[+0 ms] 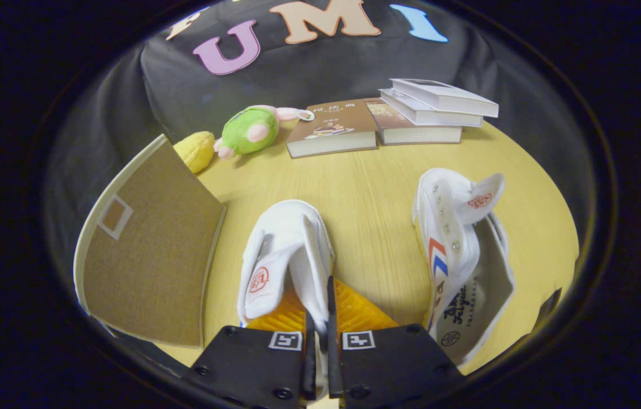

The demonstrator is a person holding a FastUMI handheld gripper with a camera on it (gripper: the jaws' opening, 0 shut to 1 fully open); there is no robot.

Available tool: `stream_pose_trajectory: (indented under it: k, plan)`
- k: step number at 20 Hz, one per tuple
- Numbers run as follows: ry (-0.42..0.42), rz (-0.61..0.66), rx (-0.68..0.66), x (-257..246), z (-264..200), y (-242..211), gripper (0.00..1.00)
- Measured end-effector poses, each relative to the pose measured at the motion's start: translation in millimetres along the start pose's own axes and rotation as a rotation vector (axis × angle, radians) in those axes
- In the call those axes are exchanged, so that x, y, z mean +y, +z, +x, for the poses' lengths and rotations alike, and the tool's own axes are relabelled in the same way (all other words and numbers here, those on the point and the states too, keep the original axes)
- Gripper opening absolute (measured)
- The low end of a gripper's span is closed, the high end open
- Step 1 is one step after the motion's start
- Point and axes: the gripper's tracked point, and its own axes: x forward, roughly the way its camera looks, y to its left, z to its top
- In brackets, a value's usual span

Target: Open the storage box then place both shoes into the box .Put the left shoe in first, then the right shoe, with the right side of both shoes facing outward in a uniform manner.

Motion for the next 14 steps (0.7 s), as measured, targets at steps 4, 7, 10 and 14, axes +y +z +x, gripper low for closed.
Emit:
stream_pose_trajectory:
  k: [4, 7, 10, 14]
  plan:
    - [0.044, 0.067, 0.009, 1, 0, 1, 0.08]
    - [0.079, 0.116, 0.019, 4, 2, 0, 0.09]
    - [0.165, 0.186, 0.065, 21, 0, -6, 0.09]
    - [0.229, 0.238, 0.111, 40, -13, -14, 0.09]
